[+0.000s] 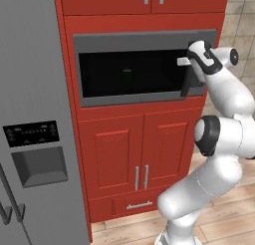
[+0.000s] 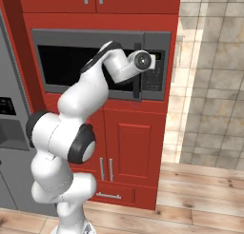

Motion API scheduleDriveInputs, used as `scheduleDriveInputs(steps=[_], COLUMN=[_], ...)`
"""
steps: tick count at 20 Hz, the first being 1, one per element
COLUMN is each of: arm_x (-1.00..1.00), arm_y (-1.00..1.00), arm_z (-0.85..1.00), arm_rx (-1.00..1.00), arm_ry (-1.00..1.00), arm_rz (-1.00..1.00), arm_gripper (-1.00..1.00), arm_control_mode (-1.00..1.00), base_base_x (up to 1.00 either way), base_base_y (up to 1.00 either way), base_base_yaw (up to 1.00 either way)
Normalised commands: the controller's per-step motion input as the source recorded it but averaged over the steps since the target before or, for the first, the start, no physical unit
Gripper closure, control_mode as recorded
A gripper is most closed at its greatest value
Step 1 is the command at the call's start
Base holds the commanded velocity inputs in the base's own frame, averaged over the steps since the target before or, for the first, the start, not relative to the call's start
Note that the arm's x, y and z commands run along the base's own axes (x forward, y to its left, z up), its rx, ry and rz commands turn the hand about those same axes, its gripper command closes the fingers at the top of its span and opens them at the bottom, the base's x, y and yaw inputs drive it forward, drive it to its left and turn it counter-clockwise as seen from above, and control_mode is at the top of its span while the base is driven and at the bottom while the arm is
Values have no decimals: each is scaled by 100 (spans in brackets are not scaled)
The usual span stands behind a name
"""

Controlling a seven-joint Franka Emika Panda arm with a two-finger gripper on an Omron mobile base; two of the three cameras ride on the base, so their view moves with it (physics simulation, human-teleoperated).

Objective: Pick the mug from the counter and place it inside the microwave. Then close the microwave.

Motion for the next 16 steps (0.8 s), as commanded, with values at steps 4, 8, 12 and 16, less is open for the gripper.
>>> scheduleDriveInputs(steps=[4, 8, 12, 16], arm_x=[41, 47, 28, 3], arm_y=[0, 1, 15, 24], arm_z=[2, 0, 0, 0], arm_rx=[0, 0, 0, 0], arm_ry=[5, 4, 1, 0], arm_rz=[5, 1, 0, 0], arm_gripper=[-100, -100, -100, -100], arm_control_mode=[-100, -100, -100, -100], base_base_x=[0, 0, 0, 0], base_base_y=[0, 0, 0, 0], base_base_yaw=[0, 0, 0, 0])
